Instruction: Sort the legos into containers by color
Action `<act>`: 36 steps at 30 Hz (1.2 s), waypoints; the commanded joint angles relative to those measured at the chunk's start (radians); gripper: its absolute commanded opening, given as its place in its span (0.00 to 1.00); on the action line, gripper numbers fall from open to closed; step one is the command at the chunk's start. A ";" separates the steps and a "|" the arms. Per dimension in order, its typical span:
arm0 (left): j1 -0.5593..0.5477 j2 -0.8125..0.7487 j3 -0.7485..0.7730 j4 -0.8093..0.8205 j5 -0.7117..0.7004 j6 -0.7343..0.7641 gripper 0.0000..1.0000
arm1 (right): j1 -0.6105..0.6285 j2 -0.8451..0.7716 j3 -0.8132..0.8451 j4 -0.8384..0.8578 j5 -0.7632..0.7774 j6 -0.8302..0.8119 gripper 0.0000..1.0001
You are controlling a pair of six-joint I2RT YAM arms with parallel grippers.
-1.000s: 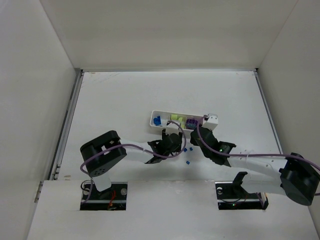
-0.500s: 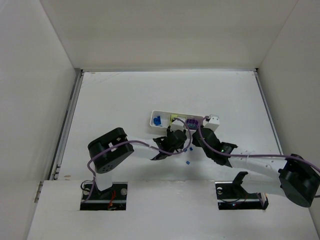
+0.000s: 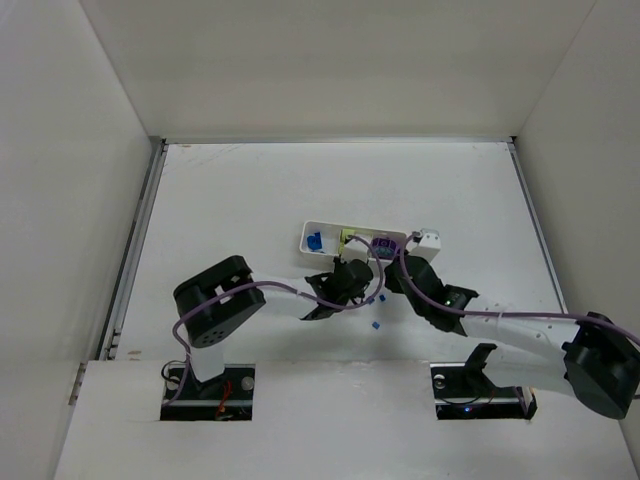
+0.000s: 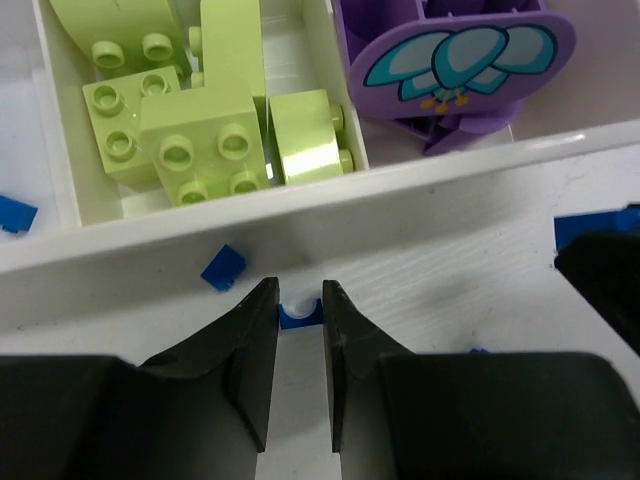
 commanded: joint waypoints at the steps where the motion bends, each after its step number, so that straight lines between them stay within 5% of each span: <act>1: -0.018 -0.135 -0.037 0.014 -0.014 0.013 0.17 | -0.006 -0.031 0.033 0.027 0.001 -0.019 0.29; 7: 0.005 -0.374 -0.181 0.037 -0.036 -0.019 0.17 | 0.012 0.058 0.159 0.057 -0.060 -0.052 0.29; 18: 0.204 -0.692 -0.340 -0.026 -0.010 -0.099 0.18 | 0.012 0.464 0.482 0.205 -0.196 -0.080 0.29; 24: 0.302 -0.707 -0.339 -0.023 0.062 -0.107 0.18 | -0.006 0.608 0.616 0.193 -0.229 -0.082 0.30; 31: 0.338 -0.637 -0.305 -0.003 0.093 -0.110 0.18 | -0.009 0.596 0.627 0.180 -0.229 -0.085 0.47; 36: 0.328 -0.573 -0.261 0.007 0.095 -0.096 0.19 | -0.008 0.481 0.518 0.180 -0.204 -0.089 0.40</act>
